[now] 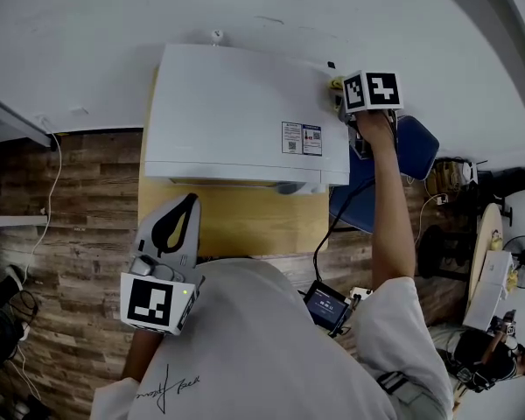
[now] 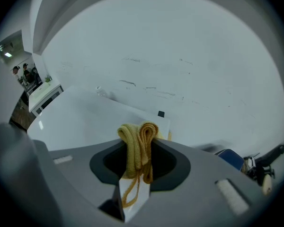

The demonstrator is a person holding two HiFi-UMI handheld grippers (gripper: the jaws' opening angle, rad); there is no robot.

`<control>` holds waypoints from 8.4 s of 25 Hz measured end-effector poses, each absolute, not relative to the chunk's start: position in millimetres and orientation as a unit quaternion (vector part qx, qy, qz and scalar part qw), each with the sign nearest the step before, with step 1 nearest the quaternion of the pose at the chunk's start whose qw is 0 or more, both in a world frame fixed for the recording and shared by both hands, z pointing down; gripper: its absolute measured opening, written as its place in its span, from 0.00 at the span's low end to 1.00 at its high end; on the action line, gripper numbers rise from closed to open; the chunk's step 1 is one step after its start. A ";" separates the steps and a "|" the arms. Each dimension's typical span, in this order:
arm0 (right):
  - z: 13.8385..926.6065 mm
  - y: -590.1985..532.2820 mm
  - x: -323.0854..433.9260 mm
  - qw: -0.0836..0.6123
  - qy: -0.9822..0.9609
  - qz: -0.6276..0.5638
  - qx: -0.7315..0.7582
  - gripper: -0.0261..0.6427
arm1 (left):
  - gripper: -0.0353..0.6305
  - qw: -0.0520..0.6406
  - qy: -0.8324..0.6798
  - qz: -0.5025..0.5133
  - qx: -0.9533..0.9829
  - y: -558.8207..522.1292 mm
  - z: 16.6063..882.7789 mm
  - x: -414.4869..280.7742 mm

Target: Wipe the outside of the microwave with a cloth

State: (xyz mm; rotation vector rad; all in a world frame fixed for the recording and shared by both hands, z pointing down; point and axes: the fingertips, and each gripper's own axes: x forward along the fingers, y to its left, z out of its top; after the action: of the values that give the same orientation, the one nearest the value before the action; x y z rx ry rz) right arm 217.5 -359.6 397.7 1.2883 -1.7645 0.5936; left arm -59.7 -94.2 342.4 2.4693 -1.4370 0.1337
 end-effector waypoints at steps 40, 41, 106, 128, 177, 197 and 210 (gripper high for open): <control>398.7 -343.0 10.3 0.415 -0.794 0.214 0.389 0.21 | 0.04 0.138 -0.514 0.034 0.846 -82.9 339.9 -82.7; 399.0 -342.7 2.7 0.415 -0.797 0.213 0.384 0.21 | 0.04 0.138 -0.514 0.036 0.846 -82.2 340.3 -83.0; 343.7 -340.8 115.2 0.362 -0.809 0.208 0.413 0.22 | 0.04 0.129 -0.476 0.082 0.866 -70.1 348.6 -47.8; 399.0 -330.9 245.5 0.472 -0.706 0.168 0.500 0.22 | 0.04 0.125 -0.478 0.087 0.865 -79.9 349.4 -24.5; 401.7 -301.5 70.1 0.486 -0.782 0.133 0.367 0.22 | 0.04 0.118 -0.516 0.059 0.846 -63.4 344.1 -63.6; 401.4 -296.4 -44.9 0.478 -0.819 0.114 0.297 0.22 | 0.04 0.103 -0.551 0.062 0.826 -60.0 341.9 -94.5; 401.5 -291.6 -116.2 0.468 -0.842 0.097 0.250 0.22 | 0.04 0.117 -0.581 0.054 0.803 -57.2 340.7 -119.9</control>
State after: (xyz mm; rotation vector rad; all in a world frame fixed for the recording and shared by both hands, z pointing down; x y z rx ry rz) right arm -116.2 -291.6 401.5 0.6130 -2.0656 0.2375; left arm -119.9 -57.2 340.7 2.3511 -1.7013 0.1584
